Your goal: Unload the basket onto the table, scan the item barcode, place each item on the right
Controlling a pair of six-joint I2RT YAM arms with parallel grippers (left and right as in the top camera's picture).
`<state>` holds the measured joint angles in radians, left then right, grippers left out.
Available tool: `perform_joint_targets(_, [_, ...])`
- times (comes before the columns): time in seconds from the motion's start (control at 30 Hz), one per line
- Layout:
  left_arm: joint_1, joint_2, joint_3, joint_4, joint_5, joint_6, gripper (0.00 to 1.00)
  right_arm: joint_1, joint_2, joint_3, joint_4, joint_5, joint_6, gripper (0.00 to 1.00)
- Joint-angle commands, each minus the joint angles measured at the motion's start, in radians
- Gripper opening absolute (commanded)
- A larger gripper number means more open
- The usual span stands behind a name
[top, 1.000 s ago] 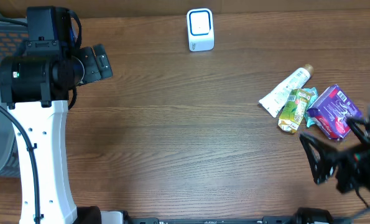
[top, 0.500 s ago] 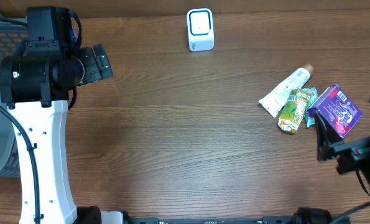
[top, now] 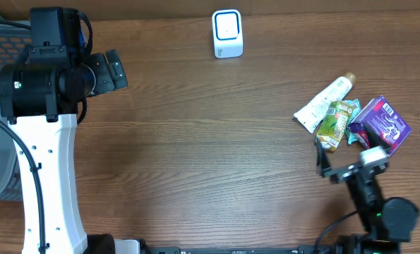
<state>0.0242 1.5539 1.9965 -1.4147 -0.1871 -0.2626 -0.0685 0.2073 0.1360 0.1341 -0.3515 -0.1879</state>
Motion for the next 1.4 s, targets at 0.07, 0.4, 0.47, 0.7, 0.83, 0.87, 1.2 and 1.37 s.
perform_joint_targets(0.07, [0.000, -0.017, 0.016, 0.000, 0.005, -0.014, 1.00, 0.077, -0.114, -0.131, 0.024, 0.109, 0.001, 1.00])
perform_joint_targets(0.4, [0.000, -0.017, 0.016, 0.000, 0.004, -0.014, 0.99, 0.101, -0.204, -0.128, -0.202, 0.138, 0.009, 1.00])
perform_joint_targets(0.47, [0.000, -0.017, 0.016, 0.000, 0.004, -0.014, 0.99, 0.101, -0.204, -0.128, -0.199, 0.121, 0.009, 1.00])
perform_joint_targets(0.7, [0.000, -0.017, 0.016, 0.000, 0.004, -0.014, 1.00, 0.101, -0.204, -0.128, -0.198, 0.124, 0.009, 1.00])
perform_joint_targets(0.83, [0.000, -0.017, 0.016, 0.000, 0.004, -0.014, 0.99, 0.101, -0.204, -0.128, -0.198, 0.124, 0.009, 1.00])
perform_joint_targets(0.87, [0.000, -0.017, 0.016, 0.000, 0.004, -0.014, 1.00, 0.101, -0.204, -0.128, -0.198, 0.124, 0.009, 1.00])
perform_joint_targets(1.2, [0.000, -0.017, 0.016, 0.000, 0.004, -0.014, 0.99, 0.101, -0.204, -0.128, -0.198, 0.124, 0.009, 1.00])
perform_joint_targets(1.37, [0.000, -0.016, 0.015, 0.000, 0.004, -0.014, 0.99, 0.101, -0.204, -0.128, -0.198, 0.124, 0.009, 1.00])
